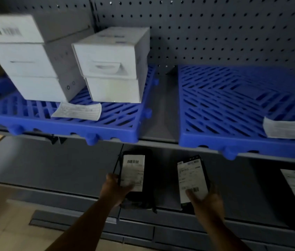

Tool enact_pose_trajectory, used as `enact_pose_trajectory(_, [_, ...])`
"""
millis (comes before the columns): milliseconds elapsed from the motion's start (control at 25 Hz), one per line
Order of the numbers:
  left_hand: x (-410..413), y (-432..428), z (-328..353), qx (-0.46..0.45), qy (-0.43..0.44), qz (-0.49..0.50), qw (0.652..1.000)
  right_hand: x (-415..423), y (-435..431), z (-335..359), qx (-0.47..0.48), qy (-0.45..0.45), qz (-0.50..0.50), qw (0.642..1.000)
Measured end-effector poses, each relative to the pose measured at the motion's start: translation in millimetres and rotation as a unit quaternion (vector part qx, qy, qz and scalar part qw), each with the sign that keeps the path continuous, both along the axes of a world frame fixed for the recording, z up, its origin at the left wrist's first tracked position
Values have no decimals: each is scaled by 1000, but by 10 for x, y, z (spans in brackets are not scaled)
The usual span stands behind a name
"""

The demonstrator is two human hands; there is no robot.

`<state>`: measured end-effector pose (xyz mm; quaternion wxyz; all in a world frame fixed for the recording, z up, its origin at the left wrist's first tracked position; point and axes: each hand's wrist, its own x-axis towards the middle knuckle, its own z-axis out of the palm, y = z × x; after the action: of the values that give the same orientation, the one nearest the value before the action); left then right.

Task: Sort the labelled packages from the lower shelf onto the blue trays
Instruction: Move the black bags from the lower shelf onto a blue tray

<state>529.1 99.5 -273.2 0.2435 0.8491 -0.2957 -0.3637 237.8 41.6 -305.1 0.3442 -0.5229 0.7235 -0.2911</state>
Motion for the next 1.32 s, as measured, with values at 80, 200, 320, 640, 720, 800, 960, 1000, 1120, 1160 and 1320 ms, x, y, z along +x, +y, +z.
enact_pose_trajectory(80, [68,64,70,31,60,-44,997,-8,89,138,9,-49,-17,999])
enact_pose_trajectory(200, [27,266,171,-24,119,-14,993,-86,234,348,21,-38,-31,999])
enact_pose_trajectory(320, [27,473,194,-89,102,69,988,-173,376,472,27,-57,-41,997])
enact_pose_trajectory(640, [-260,1094,340,-132,273,172,937,-242,738,685,37,-107,-52,992])
enact_pose_trajectory(720, [-401,1203,450,-140,320,185,918,-306,801,770,28,-107,-46,993])
enact_pose_trajectory(800, [-559,1275,593,-132,335,173,917,-401,863,838,25,-122,-45,991])
enact_pose_trajectory(960, [-1021,1354,859,-147,336,146,919,-785,983,984,9,-171,-68,983])
enact_pose_trajectory(1000, [-1159,1365,907,-158,324,139,923,-911,1007,1012,8,-178,-73,981])
enact_pose_trajectory(1120, [-1552,1408,985,-174,298,136,929,-1313,1117,1117,-12,-185,-71,980])
enact_pose_trajectory(1160, [-1654,1433,996,-174,288,140,931,-1424,1148,1138,-26,-189,-71,979])
enact_pose_trajectory(1320, [-1990,1604,1014,-190,254,141,938,-1800,1291,1194,-35,-195,-76,977])
